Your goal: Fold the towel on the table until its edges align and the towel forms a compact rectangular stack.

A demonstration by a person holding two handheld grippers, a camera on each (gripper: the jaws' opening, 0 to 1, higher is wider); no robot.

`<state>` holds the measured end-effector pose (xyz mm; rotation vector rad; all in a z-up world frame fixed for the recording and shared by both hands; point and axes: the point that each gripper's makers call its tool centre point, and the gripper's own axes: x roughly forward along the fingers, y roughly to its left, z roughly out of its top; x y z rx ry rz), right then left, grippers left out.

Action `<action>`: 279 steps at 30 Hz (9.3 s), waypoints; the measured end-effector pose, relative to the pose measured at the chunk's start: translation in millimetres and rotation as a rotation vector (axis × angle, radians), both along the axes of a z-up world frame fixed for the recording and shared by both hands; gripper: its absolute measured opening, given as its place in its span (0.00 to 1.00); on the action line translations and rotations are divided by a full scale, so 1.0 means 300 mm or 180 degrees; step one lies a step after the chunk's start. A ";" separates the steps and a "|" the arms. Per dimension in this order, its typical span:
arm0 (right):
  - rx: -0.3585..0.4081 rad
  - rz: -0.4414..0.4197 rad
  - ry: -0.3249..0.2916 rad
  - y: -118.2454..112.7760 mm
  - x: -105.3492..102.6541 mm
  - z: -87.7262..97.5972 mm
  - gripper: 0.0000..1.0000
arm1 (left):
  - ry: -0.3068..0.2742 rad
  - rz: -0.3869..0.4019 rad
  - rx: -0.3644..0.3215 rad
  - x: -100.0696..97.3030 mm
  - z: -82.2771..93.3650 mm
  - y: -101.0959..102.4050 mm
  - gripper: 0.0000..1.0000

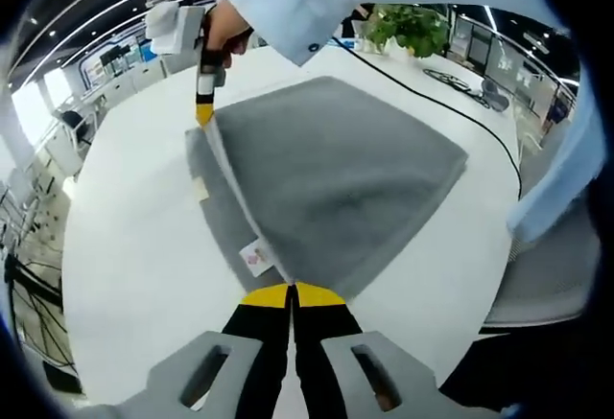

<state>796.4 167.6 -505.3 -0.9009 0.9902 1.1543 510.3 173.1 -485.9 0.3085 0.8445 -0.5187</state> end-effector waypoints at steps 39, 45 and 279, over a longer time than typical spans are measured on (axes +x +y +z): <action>0.0476 -0.0083 -0.0263 0.047 0.072 0.123 0.14 | 0.0090 0.0051 -0.0003 -0.001 -0.031 0.014 0.00; 0.0456 -0.0028 -0.0151 0.041 0.028 0.088 0.09 | 0.0095 0.0063 -0.0011 0.000 -0.031 0.015 0.00; 0.0372 0.0129 0.0105 -0.993 0.045 -0.051 0.19 | 0.0287 -0.0204 0.0103 0.011 -0.098 -0.995 0.13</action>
